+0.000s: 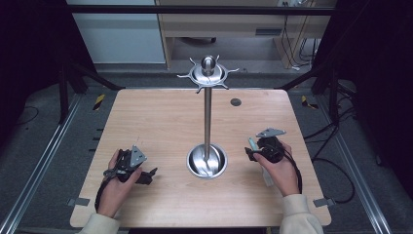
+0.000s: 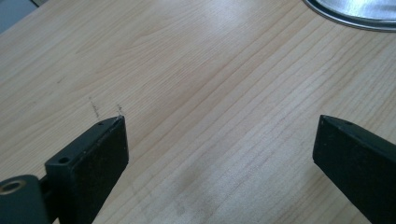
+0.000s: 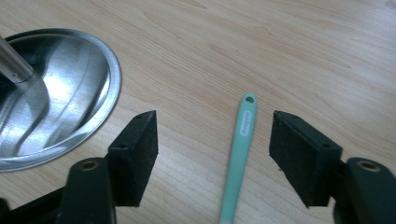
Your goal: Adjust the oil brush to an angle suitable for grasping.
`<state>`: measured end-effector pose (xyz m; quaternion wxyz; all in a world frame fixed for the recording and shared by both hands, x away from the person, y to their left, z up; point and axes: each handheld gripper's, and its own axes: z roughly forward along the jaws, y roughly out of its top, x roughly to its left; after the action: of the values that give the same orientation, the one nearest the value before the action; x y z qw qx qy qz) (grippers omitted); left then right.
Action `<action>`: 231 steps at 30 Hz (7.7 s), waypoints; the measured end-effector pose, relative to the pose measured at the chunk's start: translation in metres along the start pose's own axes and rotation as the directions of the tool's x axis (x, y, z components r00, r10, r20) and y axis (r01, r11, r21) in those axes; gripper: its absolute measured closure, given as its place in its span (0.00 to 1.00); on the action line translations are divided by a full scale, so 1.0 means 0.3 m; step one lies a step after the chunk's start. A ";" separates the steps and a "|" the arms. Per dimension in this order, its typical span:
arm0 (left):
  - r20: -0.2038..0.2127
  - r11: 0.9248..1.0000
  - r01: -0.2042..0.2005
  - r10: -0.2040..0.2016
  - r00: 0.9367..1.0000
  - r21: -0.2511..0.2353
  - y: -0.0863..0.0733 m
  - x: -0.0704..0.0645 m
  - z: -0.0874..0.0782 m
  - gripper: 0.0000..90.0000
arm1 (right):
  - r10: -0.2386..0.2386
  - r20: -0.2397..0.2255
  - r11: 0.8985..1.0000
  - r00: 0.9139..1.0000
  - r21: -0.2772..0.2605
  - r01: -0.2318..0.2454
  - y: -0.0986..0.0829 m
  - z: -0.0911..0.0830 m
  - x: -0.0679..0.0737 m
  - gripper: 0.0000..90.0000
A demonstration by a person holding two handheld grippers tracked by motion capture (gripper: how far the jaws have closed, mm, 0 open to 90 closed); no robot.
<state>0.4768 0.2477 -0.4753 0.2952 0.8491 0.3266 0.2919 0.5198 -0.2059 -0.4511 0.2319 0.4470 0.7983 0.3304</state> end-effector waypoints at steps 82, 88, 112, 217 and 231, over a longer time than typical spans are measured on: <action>0.014 1.000 -0.004 0.004 1.000 -0.001 0.000 -0.009 0.001 0.04 | 0.066 0.099 0.970 0.993 0.226 -0.087 -0.005 0.143 -0.046 1.00; 0.016 1.000 -0.004 0.004 1.000 0.000 0.000 -0.010 0.002 0.03 | 0.125 0.079 0.974 0.989 0.179 -0.137 0.020 0.059 -0.063 1.00; 0.017 1.000 0.001 -0.001 1.000 0.002 -0.002 -0.002 0.002 0.03 | 0.217 0.087 0.902 0.972 0.363 -0.233 -0.009 0.020 -0.084 0.76; 0.012 1.000 -0.009 0.009 1.000 -0.001 0.004 -0.005 0.002 0.03 | 0.130 -0.068 0.957 0.989 -0.252 -0.143 0.216 -0.432 -0.058 0.92; 0.007 1.000 -0.007 0.007 1.000 -0.006 0.002 -0.001 0.001 0.03 | 0.114 -0.125 0.917 0.986 -0.368 -0.153 0.242 -0.524 -0.030 0.92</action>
<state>0.4771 0.2470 -0.4751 0.2978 0.8505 0.3217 0.2907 0.4603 -0.2363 -0.2909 0.2494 0.4304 0.6985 0.5144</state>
